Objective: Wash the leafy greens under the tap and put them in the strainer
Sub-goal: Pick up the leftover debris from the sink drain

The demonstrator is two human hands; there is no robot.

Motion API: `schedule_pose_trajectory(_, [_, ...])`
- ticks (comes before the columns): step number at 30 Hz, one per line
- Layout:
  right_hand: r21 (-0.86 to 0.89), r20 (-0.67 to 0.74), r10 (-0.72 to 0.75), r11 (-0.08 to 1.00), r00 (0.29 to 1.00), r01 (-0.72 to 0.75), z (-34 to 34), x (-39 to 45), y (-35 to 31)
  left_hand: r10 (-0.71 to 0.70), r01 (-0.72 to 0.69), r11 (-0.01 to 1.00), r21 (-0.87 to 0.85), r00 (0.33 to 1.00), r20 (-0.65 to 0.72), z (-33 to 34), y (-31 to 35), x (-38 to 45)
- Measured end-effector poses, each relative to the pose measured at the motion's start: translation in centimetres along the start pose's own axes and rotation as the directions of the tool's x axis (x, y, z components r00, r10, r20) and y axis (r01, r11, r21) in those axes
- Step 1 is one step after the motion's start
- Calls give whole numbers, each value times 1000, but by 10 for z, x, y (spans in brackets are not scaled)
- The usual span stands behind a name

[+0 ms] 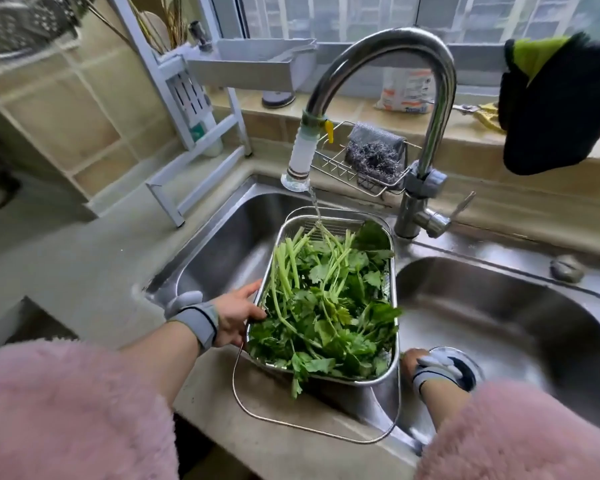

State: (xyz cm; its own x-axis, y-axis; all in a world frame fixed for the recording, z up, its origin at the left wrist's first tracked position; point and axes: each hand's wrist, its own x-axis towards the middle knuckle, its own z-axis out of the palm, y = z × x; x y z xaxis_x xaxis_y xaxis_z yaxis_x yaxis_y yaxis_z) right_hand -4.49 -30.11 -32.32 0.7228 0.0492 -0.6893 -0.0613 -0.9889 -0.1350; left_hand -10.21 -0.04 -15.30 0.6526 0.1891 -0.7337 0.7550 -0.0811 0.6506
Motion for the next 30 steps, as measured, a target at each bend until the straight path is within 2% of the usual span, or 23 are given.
schedule_pose_trajectory(3, [-5, -129, 58, 998, 990, -60, -20, -13, -2, -5, 5, 1000, 9, 1000, 5, -2, -1, 1])
schedule_pose_trajectory(6, [218, -215, 186, 966, 959, -138, -72, -47, 2, -13, 15, 999, -30, 996, 83, 4, 6, -14])
schedule_pose_trajectory(8, [366, -271, 211, 925, 939, -102, -117, -69, -9, -12, 14, 999, -32, 997, 79, 7, 6, -22])
schedule_pose_trajectory(12, [577, -398, 114, 802, 910, 152, -176, -132, -47, 1, 4, 1000, -28, 985, 175, 4, 7, -34])
schedule_pose_trajectory(13, [611, -381, 76, 769, 921, 189, -177, -148, -59, 16, -13, 1000, -16, 977, 212, 4, 8, -42])
schedule_pose_trajectory(15, [674, -248, -3, 718, 969, 175, -174, -165, -73, 43, -56, 997, 51, 972, 229, 11, 10, -48])
schedule_pose_trajectory(16, [655, -219, -13, 739, 976, 157, -167, -178, -77, 52, -73, 995, 74, 966, 252, 12, 10, -55])
schedule_pose_trajectory(18, [564, -323, 77, 816, 943, 127, -157, -197, -77, 45, -81, 991, 103, 949, 312, 16, 9, -68])
schedule_pose_trajectory(19, [512, -426, 154, 853, 892, 98, -154, -203, -71, 43, -88, 989, 120, 941, 336, 20, 8, -70])
schedule_pose_trajectory(21, [510, -472, 288, 860, 833, -8, -148, -209, -53, 65, -131, 978, 163, 931, 360, 28, 9, -71])
schedule_pose_trajectory(24, [614, -379, 464, 773, 800, -157, -138, -213, -16, 63, -148, 973, 175, 907, 416, 49, 14, -68])
schedule_pose_trajectory(26, [648, -304, 501, 732, 810, -210, -135, -213, 0, 51, -132, 979, 156, 896, 441, 65, 18, -68])
schedule_pose_trajectory(30, [649, -282, 522, 721, 805, -241, -136, -202, 31, 30, -98, 987, 125, 888, 459, 107, 26, -62])
